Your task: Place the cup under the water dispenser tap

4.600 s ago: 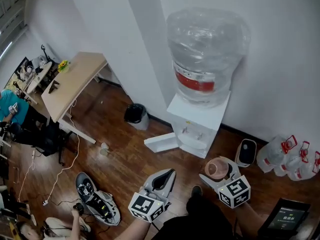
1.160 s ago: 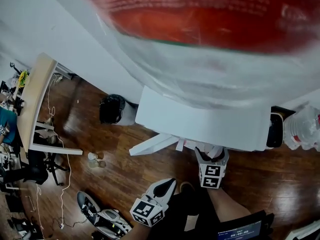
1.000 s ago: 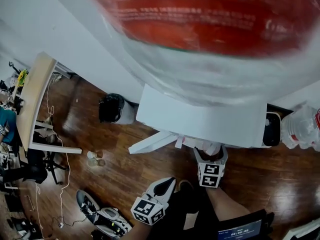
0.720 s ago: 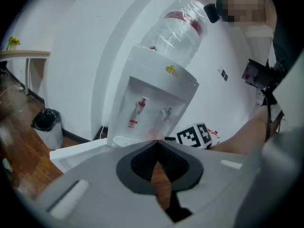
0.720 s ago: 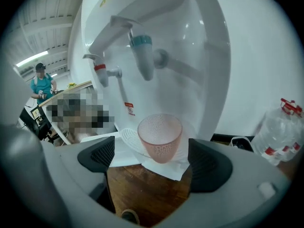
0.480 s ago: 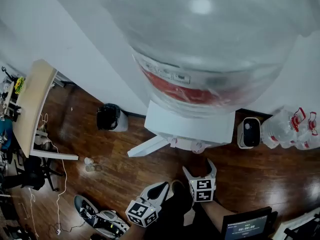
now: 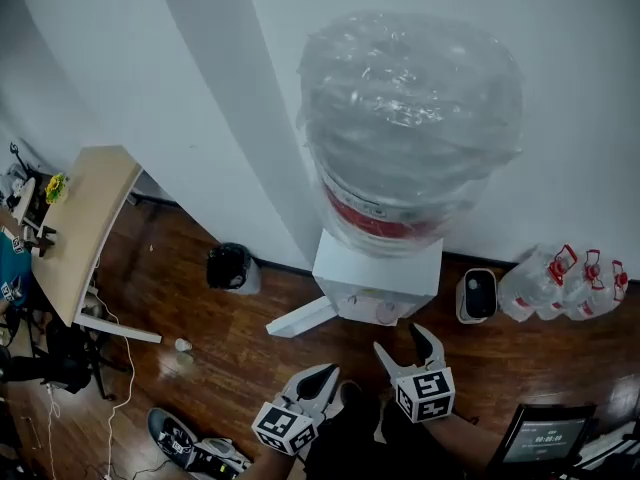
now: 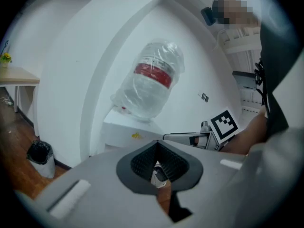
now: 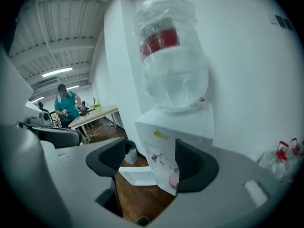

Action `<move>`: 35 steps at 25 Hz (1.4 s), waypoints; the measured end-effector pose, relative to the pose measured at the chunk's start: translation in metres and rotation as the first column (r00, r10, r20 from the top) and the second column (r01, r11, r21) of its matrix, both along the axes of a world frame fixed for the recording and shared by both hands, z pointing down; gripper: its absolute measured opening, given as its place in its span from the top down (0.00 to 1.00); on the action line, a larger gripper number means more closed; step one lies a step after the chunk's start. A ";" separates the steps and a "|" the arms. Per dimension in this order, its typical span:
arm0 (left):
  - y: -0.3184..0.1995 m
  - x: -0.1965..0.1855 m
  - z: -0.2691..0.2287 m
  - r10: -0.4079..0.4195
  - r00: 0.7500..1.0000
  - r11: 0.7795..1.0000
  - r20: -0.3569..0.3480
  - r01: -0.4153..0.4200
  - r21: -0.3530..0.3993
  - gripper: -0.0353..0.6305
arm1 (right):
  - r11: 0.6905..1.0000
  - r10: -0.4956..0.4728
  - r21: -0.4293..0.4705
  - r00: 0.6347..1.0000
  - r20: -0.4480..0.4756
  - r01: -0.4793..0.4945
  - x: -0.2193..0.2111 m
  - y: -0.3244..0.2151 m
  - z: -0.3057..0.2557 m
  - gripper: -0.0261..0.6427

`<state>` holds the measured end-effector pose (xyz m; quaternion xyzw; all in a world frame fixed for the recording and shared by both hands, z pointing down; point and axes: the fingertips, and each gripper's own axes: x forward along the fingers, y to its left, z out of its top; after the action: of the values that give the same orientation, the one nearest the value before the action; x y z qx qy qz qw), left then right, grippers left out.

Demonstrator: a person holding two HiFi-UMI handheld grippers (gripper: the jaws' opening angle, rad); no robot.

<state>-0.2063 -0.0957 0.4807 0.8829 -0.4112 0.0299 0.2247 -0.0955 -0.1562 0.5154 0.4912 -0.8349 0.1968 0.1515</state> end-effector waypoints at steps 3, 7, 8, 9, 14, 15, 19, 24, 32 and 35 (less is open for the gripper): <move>0.005 0.004 -0.031 0.029 0.999 0.998 -0.039 -0.027 0.058 0.90 | 0.998 -0.008 0.070 1.000 0.029 0.006 0.013 0.008 -0.043 0.55; 0.015 0.025 -0.070 0.028 0.999 0.985 -0.040 -0.021 0.168 0.90 | 0.986 -0.078 0.150 0.996 0.032 0.072 0.038 0.025 -0.082 0.66; 0.018 0.032 -0.078 0.024 0.999 0.983 -0.032 -0.018 0.184 0.90 | 0.983 -0.095 0.160 0.995 0.042 0.087 0.044 0.031 -0.088 0.66; 0.023 0.040 -0.084 0.021 1.000 0.980 -0.022 -0.016 0.196 0.90 | 0.981 -0.110 0.166 0.992 0.055 0.100 0.050 0.037 -0.093 0.67; 0.046 0.086 -0.104 -0.083 0.997 0.969 -0.003 0.082 0.233 0.79 | 0.959 -0.216 0.212 0.970 0.113 0.189 0.092 0.062 -0.122 0.74; 0.051 0.095 -0.108 -0.117 0.993 0.965 -0.005 0.115 0.236 0.78 | 0.949 -0.247 0.228 0.962 0.117 0.216 0.101 0.068 -0.130 0.76; 0.074 0.137 -0.122 -0.228 0.973 0.944 -0.029 0.228 0.240 0.79 | 0.905 -0.358 0.280 0.929 0.092 0.321 0.142 0.092 -0.156 0.81; 0.108 0.167 -0.142 -0.285 0.958 0.925 -0.003 0.276 0.262 0.84 | 0.868 -0.434 0.315 0.895 0.105 0.384 0.170 0.119 -0.177 0.96; 0.145 0.174 -0.158 -0.317 0.948 0.915 0.029 0.298 0.271 0.92 | 0.845 -0.477 0.324 0.874 0.096 0.426 0.170 0.144 -0.187 0.96; 0.153 0.158 -0.161 -0.303 0.952 0.919 0.050 0.278 0.278 0.92 | 0.851 -0.472 0.321 0.874 0.116 0.417 0.151 0.152 -0.191 0.96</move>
<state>-0.0485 0.0577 0.3201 0.8319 -0.5478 -0.0191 0.0863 0.0559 -0.0047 0.3243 0.2795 -0.9560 0.0797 0.0399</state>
